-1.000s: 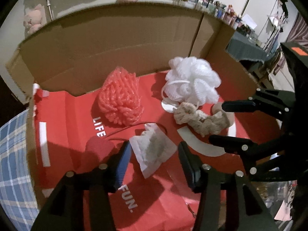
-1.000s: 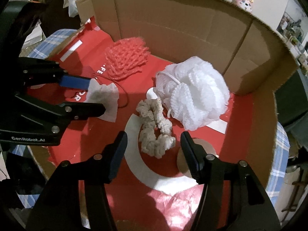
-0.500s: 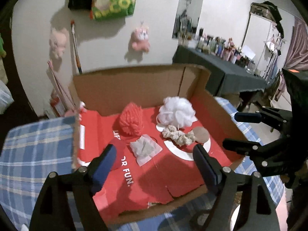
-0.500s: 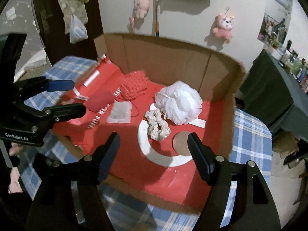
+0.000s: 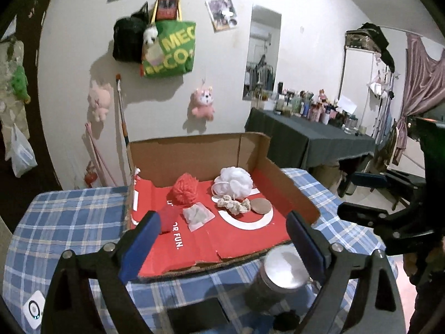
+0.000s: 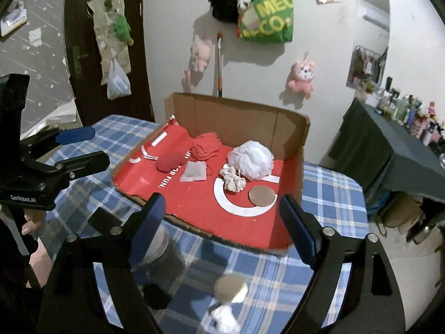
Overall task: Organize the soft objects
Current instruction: 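Move both open tools back toward the remaining items on the table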
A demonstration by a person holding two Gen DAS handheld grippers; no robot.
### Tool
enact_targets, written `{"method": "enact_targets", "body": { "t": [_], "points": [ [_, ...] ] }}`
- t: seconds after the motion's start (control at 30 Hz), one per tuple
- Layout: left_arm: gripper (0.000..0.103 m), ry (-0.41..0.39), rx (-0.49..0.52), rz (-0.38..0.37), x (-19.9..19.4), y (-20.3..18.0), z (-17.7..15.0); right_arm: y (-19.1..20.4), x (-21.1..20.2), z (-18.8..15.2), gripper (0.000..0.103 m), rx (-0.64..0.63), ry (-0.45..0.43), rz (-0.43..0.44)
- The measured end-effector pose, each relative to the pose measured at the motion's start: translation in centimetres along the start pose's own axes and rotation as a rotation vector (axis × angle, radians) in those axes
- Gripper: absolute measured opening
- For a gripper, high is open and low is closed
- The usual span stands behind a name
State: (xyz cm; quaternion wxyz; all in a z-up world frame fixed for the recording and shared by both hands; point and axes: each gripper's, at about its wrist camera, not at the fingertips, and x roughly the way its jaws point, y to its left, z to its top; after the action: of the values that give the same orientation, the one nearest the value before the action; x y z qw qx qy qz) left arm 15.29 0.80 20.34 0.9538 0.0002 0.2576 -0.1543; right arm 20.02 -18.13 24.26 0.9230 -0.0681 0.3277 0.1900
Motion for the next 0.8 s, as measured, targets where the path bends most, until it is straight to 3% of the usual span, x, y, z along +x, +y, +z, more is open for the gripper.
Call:
{"method": "enact_targets", "body": {
  "t": [0.2,0.37,0.8],
  "points": [
    [0.098,-0.077,0.006,0.020,-3.7,-1.7,-2.9,1.5,-4.2,-3.4,0.085,0.030,-0.077,-0.003],
    [0.098,-0.096,0.033,0.037,-4.9,-3.0,-5.7,3.1,-6.0,-6.6,0.088,0.024,-0.116,-0.044],
    [0.098,0.028,-0.030,-0.003,-2.5,-3.8,-12.9,4.1,-4.4,-13.6,0.088,0.078,-0.096,-0.119]
  ]
}}
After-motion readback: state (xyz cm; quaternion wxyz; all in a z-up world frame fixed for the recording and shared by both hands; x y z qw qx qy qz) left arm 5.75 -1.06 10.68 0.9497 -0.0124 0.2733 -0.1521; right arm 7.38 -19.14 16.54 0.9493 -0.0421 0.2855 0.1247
